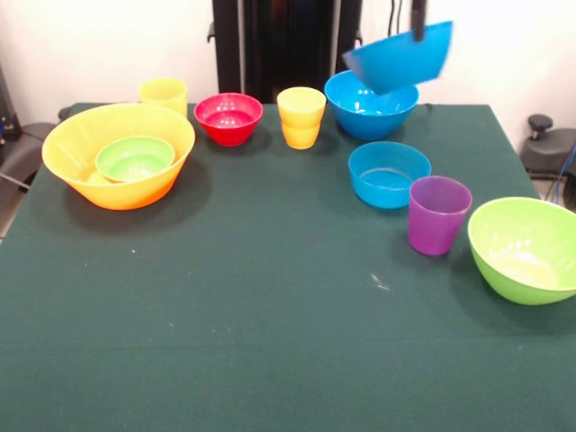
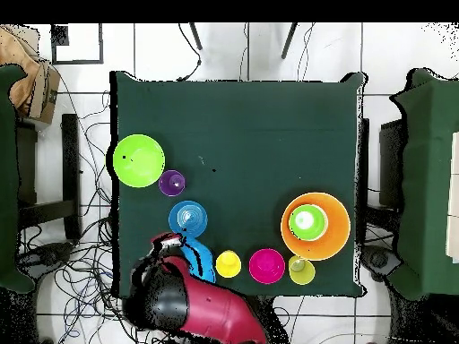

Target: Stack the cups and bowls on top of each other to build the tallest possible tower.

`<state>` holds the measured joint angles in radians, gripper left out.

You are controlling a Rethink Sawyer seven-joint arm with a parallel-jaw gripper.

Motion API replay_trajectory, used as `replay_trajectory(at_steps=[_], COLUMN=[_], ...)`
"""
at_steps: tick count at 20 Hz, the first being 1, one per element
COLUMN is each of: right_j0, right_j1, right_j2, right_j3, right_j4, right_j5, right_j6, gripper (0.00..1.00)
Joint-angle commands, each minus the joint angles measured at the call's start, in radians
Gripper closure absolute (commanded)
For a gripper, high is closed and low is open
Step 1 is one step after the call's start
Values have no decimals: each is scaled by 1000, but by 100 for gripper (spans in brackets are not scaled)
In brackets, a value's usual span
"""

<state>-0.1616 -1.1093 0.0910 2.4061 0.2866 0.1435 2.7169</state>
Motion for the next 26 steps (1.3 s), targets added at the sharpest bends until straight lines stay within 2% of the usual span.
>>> replay_trajectory(at_steps=[1, 6, 10, 15, 19, 26], right_j0=[-177, -263, -295, -337, -404, -538], right_j1=[75, 43, 93, 123, 92, 22], right_j2=[99, 136, 121, 123, 179, 296], right_j3=[70, 62, 30, 6, 29, 75], right_j4=[-286, -418, -538, -630, -656, -663], right_j5=[-82, -37, -57, -66, -47, 2], right_j6=[-210, -175, -140, -119, -101, -117], gripper=[100, 100, 100, 100, 100, 100])
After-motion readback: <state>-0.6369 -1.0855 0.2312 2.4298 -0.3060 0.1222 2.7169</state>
